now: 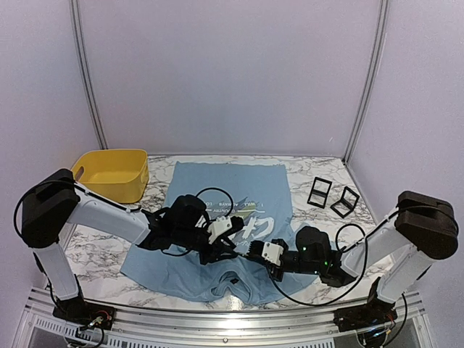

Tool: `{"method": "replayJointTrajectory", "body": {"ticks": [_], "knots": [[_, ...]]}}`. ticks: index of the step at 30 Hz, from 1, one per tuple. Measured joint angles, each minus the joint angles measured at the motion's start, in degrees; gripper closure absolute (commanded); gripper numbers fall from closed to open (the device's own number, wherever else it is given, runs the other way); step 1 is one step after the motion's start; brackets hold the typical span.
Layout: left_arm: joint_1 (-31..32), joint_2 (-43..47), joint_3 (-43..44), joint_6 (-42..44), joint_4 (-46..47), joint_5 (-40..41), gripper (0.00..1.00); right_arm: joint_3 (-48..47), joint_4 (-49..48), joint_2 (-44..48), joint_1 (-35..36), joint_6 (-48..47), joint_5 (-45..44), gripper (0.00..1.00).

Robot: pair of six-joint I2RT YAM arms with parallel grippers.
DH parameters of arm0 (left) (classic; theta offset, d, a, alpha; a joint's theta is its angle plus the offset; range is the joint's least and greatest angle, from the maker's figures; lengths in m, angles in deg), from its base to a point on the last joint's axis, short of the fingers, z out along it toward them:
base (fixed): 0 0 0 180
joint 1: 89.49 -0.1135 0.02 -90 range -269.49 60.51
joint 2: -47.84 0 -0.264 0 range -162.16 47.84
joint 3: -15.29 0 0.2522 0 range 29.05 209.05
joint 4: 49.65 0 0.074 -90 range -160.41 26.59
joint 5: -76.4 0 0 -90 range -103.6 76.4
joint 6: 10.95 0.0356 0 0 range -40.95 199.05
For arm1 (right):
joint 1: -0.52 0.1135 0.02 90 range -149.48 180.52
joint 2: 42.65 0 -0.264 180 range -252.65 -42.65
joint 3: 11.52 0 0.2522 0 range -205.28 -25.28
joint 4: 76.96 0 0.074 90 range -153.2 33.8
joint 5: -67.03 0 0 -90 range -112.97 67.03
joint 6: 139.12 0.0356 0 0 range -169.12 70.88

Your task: Pin the brooch onto the clothing

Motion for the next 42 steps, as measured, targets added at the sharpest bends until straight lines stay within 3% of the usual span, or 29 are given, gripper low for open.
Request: {"method": "replayJointTrajectory", "body": {"ticks": [6, 15, 28, 42], "knots": [[-0.04, 1.55, -0.94, 1.81, 0.15, -0.48, 0.65, 0.0, -1.44, 0.39, -1.97, 3.13, 3.06, 1.0], [-0.26, 1.66, -0.92, 2.47, 0.52, -1.51, 0.78, 0.0, -3.37, 0.55, -3.52, 6.32, 5.84, 1.0], [-2.16, 2.34, -0.9, 2.67, 0.92, -2.93, 0.7, 0.0, -4.31, 0.81, -4.09, 6.99, 9.03, 1.0], [-2.14, 2.78, -1.18, 5.27, 3.48, -6.49, 0.71, 0.0, -4.46, 0.83, -4.11, 6.99, 9.2, 1.0]]}}
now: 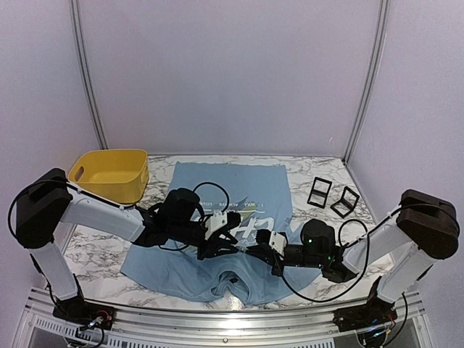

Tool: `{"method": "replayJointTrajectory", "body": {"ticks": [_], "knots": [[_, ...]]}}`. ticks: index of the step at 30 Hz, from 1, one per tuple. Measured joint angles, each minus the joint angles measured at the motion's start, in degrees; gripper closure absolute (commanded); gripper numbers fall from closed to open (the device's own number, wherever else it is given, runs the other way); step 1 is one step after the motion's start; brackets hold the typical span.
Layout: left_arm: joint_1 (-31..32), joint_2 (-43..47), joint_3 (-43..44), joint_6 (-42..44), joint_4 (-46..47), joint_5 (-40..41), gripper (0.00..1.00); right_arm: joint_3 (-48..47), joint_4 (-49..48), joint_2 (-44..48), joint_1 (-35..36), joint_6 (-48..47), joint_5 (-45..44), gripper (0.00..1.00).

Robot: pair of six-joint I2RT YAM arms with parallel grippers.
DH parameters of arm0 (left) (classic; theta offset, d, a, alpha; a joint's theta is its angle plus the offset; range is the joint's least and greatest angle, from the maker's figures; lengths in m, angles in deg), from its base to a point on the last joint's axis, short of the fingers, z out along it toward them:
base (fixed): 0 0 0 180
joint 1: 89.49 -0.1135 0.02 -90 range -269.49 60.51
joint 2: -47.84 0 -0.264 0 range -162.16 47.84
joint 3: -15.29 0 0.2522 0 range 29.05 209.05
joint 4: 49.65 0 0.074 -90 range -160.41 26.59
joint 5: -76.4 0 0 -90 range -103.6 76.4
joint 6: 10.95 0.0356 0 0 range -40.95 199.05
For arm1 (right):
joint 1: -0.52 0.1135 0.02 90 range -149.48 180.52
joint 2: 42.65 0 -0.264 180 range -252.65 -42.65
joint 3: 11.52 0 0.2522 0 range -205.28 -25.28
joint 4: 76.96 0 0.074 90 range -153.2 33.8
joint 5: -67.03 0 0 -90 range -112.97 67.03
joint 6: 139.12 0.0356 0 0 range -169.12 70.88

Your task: Pin the brooch onto the clothing

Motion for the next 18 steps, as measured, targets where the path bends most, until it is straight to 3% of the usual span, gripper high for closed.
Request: {"method": "replayJointTrajectory", "body": {"ticks": [3, 10, 15, 18], "knots": [[0.59, -0.35, -0.04, 0.61, 0.28, -0.02, 0.74, 0.0, -0.02, -0.02, 0.0, 0.0, 0.04, 1.0], [0.92, -1.68, -0.02, 1.01, 0.33, 1.16, 1.0, 0.0, 0.04, -0.02, 0.0, -0.2, 0.9, 1.0], [1.05, -1.9, -0.02, 1.18, 0.26, 1.18, 1.0, -0.02, 0.22, 0.0, -0.42, -0.17, 0.87, 0.99], [1.05, -1.88, -0.02, 0.72, 0.26, 1.09, 1.0, -0.02, 0.46, 0.09, -0.42, -0.15, 0.76, 0.85]]}}
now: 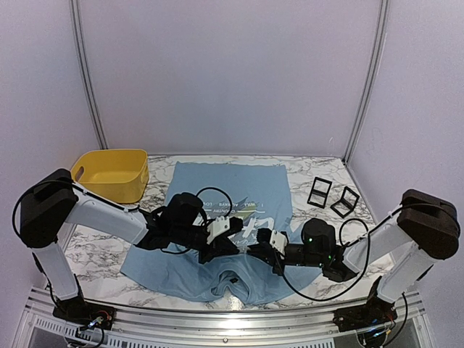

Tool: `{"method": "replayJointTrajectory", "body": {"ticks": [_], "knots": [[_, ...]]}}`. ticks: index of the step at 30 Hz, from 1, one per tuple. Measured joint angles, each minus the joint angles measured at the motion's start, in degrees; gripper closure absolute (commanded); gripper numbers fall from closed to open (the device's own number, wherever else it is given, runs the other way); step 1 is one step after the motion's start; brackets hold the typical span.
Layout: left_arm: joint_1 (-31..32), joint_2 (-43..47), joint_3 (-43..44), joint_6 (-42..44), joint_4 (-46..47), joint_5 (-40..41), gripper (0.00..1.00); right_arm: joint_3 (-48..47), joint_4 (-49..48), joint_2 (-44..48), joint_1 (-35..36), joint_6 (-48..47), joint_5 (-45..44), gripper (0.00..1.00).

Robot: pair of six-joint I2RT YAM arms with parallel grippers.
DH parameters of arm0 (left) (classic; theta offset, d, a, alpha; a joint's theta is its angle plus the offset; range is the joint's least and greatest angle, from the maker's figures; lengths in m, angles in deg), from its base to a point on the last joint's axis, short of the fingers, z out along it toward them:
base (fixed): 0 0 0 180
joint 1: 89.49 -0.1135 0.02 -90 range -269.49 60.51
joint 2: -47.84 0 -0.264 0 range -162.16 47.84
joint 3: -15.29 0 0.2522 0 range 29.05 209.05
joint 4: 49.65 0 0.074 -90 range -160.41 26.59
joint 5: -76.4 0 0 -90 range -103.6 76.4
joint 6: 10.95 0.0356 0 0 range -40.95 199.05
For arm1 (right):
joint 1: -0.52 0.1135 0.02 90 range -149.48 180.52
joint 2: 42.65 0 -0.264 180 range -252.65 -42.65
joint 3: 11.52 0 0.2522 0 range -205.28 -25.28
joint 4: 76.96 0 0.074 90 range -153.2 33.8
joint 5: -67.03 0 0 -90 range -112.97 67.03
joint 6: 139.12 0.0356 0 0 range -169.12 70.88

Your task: Pin the brooch onto the clothing

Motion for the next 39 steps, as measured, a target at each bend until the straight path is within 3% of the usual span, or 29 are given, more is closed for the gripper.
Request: {"method": "replayJointTrajectory", "body": {"ticks": [3, 12, 17, 25, 27, 32, 36, 39], "knots": [[0.0, 0.24, -0.02, -1.14, 0.02, -0.28, 1.0, 0.0, 0.87, 0.48, 0.0, -0.22, -0.15, 0.75], [-0.07, 2.64, -0.66, -2.99, 0.07, -1.55, 1.0, 1.7, 0.92, -1.44, 0.0, 1.33, -0.26, 0.72], [-0.07, 2.69, -0.72, -3.23, 0.04, -1.73, 1.0, 1.66, 0.66, -3.98, -0.22, 1.79, -0.22, 0.88], [-0.07, 3.63, -1.07, -3.17, 0.04, -1.7, 1.0, 1.53, 3.32, -2.29, -1.09, 2.27, 0.31, 0.53], [-0.07, 3.63, -1.07, -3.17, 0.04, -1.7, 1.0, 1.49, 4.72, 0.46, -1.18, 2.05, 0.74, 0.48], [-0.07, 3.63, -1.07, -2.71, 0.04, -1.66, 1.0, 0.13, 5.27, 4.7, -2.75, 1.9, 4.74, 0.52], [-0.07, 3.65, -1.07, -2.32, 0.04, -1.62, 1.0, -3.23, 6.34, 2.69, -7.72, 2.91, 12.31, 0.61], [-0.13, 3.65, -1.07, -2.21, 0.02, -1.2, 1.0, -5.55, 8.09, 0.94, -9.46, 2.67, 16.22, 0.61]]}}
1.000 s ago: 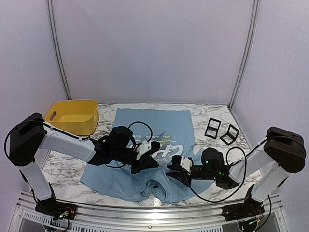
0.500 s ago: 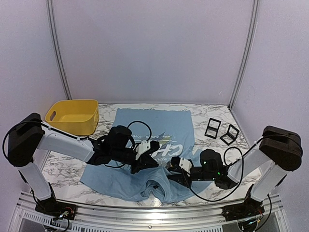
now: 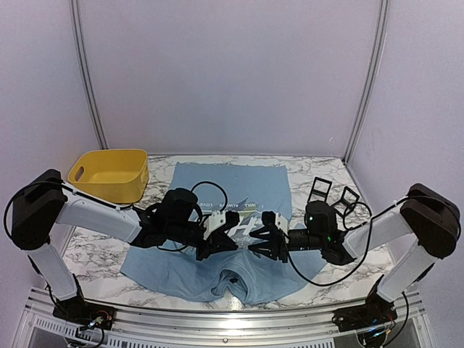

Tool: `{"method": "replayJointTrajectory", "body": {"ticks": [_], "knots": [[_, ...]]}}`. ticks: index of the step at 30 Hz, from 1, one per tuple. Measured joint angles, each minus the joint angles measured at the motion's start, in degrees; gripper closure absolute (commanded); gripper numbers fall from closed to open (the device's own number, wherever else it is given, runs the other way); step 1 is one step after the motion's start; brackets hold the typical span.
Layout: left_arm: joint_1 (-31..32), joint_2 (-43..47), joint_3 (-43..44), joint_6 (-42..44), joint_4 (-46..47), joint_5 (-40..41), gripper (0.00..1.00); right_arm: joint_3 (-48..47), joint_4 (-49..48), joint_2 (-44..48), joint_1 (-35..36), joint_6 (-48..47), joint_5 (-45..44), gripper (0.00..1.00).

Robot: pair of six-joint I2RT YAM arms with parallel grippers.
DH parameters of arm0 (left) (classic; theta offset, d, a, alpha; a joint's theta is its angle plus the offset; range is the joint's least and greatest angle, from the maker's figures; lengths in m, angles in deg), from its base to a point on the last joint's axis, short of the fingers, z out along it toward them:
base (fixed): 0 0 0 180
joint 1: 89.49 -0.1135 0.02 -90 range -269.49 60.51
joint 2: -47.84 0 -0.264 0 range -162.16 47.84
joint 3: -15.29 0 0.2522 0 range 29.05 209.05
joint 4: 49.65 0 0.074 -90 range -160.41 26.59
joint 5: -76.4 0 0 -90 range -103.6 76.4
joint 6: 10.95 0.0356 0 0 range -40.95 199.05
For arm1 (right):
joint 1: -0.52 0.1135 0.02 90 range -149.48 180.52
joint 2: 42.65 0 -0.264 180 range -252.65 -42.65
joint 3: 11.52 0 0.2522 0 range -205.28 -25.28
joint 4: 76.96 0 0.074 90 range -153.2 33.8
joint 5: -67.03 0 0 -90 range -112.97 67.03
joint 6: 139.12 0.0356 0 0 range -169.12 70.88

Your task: Pin the brooch onto the clothing

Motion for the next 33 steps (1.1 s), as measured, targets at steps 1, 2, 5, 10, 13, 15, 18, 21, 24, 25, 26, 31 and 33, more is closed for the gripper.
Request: {"method": "replayJointTrajectory", "body": {"ticks": [1, 2, 5, 10, 13, 15, 18, 21, 24, 25, 26, 31, 33], "knots": [[0.0, 0.0, 0.0, 0.07, 0.0, 0.07, 1.0, -0.68, 0.68, -0.59, -0.13, -0.09, 1.62, 0.6], [0.02, 0.0, 0.0, 0.13, 0.0, 0.11, 1.0, -1.22, 1.11, -1.01, -0.13, -0.13, 2.8, 0.59], [0.02, 0.0, 0.0, 0.31, 0.0, 0.13, 1.0, -2.86, 2.1, -2.6, -0.13, -0.35, 6.62, 0.6], [0.02, 0.0, 0.0, 0.63, 0.0, 0.15, 1.0, -3.72, 2.71, -4.48, -0.13, -0.33, 9.73, 0.75], [0.02, 0.0, 0.0, 1.01, 0.0, 0.15, 1.0, -3.74, 2.86, -4.83, -0.13, -0.15, 9.97, 0.79], [0.02, 0.0, 0.0, 1.07, 0.0, 0.15, 1.0, -3.8, 2.84, -5.01, -0.13, -0.09, 9.92, 0.81], [0.02, 0.0, 0.0, 1.22, -0.02, 0.15, 1.0, -3.96, 2.84, -5.18, -0.11, -0.04, 9.81, 0.81], [0.02, 0.0, 0.0, 1.22, -0.02, 0.15, 1.0, -4.57, 2.86, -5.7, 0.0, 0.0, 9.77, 0.81], [0.02, 0.0, 0.0, 1.25, -0.02, 0.15, 1.0, -5.05, 2.78, -6.12, 0.04, 0.09, 9.73, 0.82], [0.02, 0.0, 0.0, 1.25, -0.02, 0.15, 1.0, -5.05, 2.8, -6.16, 0.07, 0.13, 9.73, 0.83], [0.02, 0.0, 0.0, 1.25, -0.02, 0.15, 1.0, -5.05, 2.78, -6.21, 0.07, 0.17, 9.73, 0.86], [0.02, 0.0, 0.0, 1.33, -0.04, 0.31, 1.0, -5.05, 2.51, -6.6, 0.22, 0.57, 9.73, 0.87], [0.07, 0.0, 0.0, 1.44, -0.04, 0.42, 1.0, -5.09, 2.43, -6.69, 0.26, 1.03, 9.7, 0.87]]}}
